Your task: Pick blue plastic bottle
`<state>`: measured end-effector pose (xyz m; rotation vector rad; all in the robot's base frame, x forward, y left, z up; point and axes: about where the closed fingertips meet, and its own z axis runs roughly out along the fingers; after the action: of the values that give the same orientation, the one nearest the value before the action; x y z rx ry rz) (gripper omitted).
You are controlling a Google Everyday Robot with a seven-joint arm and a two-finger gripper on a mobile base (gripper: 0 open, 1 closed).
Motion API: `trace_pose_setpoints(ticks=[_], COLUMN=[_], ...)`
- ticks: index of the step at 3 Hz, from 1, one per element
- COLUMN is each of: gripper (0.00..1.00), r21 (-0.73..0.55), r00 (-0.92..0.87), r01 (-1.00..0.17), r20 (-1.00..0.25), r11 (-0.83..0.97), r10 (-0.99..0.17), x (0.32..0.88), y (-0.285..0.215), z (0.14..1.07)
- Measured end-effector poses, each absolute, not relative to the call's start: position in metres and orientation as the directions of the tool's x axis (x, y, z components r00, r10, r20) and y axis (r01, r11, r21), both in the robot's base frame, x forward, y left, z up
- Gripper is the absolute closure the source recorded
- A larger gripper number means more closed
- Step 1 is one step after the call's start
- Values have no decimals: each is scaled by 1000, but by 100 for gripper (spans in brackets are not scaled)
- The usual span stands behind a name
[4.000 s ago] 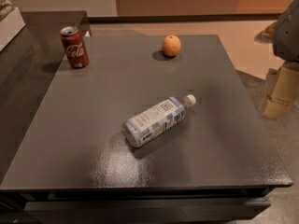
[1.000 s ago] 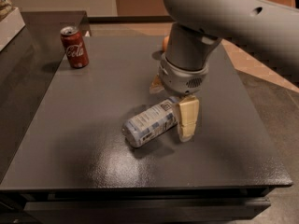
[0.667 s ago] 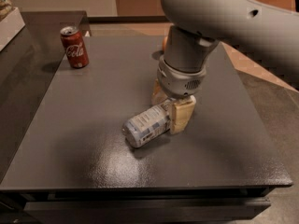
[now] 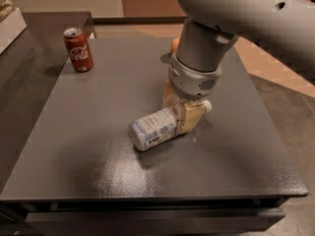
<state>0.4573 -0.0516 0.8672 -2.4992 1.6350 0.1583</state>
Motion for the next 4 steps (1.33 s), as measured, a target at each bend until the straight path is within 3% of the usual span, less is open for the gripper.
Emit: trace_pose_setpoints(ticks=[1,4], gripper=[100,100], r21=[-107,-327], r00=[379,422], r01=[-925,-878], r20=[-186,-191], r11=[-364,-348], r10=[-907,-886], x=[461,466], y=[-60,-65], z=[895,1010])
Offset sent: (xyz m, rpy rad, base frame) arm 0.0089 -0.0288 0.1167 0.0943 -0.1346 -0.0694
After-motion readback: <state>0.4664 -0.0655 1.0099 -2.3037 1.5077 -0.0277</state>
